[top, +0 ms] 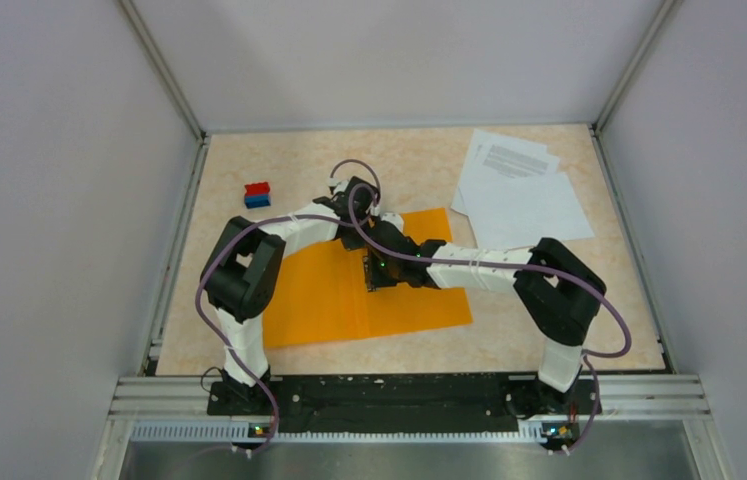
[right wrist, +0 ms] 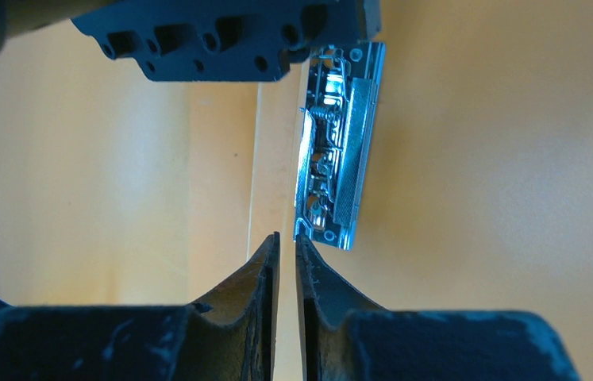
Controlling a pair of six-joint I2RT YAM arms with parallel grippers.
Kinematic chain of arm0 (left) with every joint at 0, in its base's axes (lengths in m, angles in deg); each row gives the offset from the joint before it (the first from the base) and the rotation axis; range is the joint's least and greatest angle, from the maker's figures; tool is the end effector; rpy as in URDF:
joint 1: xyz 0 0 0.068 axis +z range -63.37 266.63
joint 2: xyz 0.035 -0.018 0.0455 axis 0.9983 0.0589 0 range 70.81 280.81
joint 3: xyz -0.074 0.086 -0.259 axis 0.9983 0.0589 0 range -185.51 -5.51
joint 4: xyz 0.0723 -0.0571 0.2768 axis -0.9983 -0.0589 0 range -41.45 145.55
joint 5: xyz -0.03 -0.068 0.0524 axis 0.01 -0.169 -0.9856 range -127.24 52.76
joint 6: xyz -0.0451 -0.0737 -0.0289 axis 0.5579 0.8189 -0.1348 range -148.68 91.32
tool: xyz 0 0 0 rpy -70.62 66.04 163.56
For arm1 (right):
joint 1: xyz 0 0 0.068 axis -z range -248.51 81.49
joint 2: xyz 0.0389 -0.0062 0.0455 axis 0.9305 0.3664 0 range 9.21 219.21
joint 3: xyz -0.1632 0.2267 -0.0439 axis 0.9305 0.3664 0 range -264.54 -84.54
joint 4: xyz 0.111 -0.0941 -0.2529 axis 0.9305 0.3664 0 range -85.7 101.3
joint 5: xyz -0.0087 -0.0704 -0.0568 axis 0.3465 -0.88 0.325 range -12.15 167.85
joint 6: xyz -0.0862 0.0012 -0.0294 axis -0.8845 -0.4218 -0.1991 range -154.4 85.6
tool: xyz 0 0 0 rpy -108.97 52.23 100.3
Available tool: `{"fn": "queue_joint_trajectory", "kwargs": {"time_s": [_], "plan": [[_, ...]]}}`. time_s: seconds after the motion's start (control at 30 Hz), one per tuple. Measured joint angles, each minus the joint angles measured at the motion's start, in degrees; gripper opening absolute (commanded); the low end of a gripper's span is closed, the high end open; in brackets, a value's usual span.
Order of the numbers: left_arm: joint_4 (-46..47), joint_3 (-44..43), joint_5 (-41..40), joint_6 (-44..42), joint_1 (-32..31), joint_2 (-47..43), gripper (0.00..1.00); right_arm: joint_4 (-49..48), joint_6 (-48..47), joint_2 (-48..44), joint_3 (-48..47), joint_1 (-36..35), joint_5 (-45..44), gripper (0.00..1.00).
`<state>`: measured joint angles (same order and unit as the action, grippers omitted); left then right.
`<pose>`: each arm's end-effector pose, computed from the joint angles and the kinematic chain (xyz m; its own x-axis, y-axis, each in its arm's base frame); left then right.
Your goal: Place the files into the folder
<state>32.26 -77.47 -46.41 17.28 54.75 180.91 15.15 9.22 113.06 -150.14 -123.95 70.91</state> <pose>0.3832 -0.2230 0.1113 -0.8467 -0.3092 -0.4331 -0.2187 0.9442 -0.2464 0.2587 0.3584 0.1382 -0.8434 -0.0173 -0.5370 -0.2636 0.8842 0.3856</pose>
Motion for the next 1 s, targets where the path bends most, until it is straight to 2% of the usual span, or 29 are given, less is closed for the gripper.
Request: {"fn": "queue_joint_trajectory", "kwargs": {"time_s": [0.57, 1.0], "plan": [[0.98, 0.63, 1.29, 0.0, 0.68, -0.24, 0.0, -0.55, 0.09, 1.79, -0.35, -0.87, -2.12, 0.09], [3.28, 1.51, 4.09, 0.13, 1.81, -0.22, 0.0, -6.45, 0.98, 1.22, 4.04, -1.44, -2.47, 0.1]]}}
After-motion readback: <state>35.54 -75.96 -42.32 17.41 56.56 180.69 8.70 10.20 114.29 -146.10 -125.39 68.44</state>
